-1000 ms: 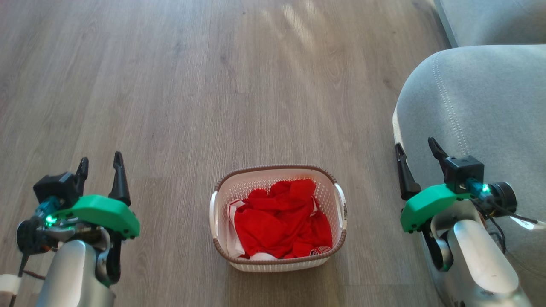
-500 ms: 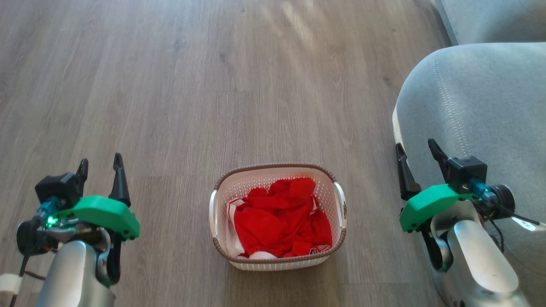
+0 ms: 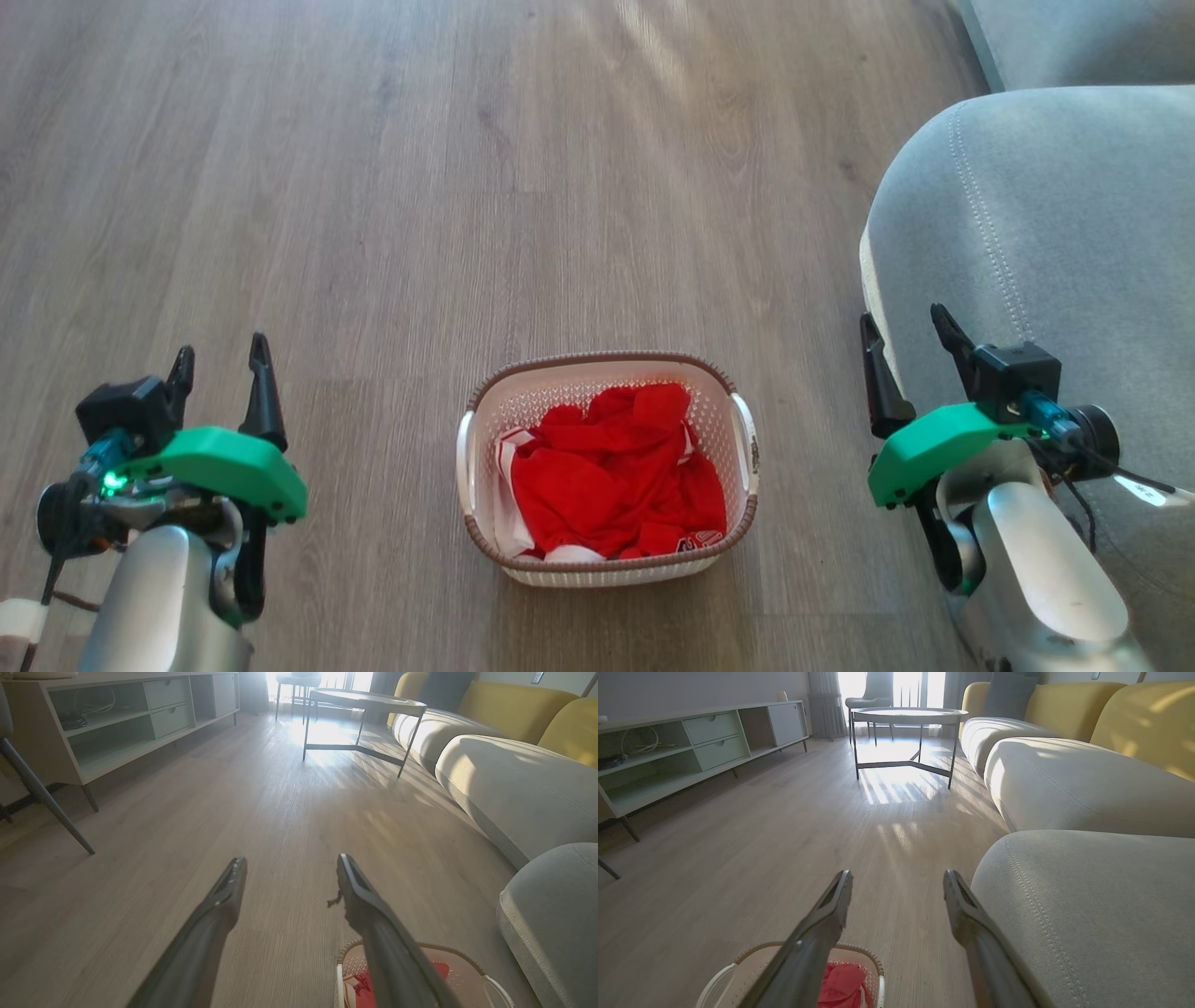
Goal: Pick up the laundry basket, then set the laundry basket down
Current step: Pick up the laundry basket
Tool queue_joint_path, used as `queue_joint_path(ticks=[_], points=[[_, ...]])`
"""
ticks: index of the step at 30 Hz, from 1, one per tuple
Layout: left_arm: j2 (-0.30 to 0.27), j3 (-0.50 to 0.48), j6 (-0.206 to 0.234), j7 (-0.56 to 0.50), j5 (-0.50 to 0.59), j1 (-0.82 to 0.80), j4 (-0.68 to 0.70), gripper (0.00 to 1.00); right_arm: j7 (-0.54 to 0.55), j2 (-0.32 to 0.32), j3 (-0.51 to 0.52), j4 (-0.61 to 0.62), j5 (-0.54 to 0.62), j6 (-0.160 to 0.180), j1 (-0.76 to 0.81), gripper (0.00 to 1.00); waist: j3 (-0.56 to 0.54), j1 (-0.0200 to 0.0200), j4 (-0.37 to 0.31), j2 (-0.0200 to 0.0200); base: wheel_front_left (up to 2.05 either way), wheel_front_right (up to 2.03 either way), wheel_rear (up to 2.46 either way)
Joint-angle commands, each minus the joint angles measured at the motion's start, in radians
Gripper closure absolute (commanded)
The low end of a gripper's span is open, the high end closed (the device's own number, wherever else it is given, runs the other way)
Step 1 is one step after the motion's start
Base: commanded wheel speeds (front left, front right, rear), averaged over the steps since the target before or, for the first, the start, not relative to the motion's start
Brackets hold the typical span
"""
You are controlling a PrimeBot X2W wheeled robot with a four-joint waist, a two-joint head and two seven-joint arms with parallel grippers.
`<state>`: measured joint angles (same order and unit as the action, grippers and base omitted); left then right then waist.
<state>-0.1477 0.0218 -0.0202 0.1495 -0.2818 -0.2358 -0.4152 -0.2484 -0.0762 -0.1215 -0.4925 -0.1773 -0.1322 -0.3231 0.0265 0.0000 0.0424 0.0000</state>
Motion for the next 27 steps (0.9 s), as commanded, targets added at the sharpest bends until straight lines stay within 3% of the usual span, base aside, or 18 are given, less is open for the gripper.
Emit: queue_joint_path(ticks=[1,12,27], points=[[-0.033,-0.030,0.005,0.004,0.004,-0.062,0.037,0.00,-0.013,0.002,-0.014,0.031,-0.007,0.002,-0.039,0.00,0.002,0.0000,0.000,0.0000,0.00,0.00,0.00],[-0.035,-0.010,0.005,0.005,0.001,-0.086,0.047,0.00,-0.013,0.010,-0.003,0.030,-0.001,0.002,-0.061,0.00,0.063,0.0000,0.002,0.0000,0.00,0.00,0.00],[-0.022,0.031,-0.031,0.052,-0.009,-0.239,-0.063,0.00,-0.013,0.023,0.015,-0.035,0.024,0.002,-0.187,0.00,0.298,0.0000,-0.006,0.0000,0.00,0.00,0.00]])
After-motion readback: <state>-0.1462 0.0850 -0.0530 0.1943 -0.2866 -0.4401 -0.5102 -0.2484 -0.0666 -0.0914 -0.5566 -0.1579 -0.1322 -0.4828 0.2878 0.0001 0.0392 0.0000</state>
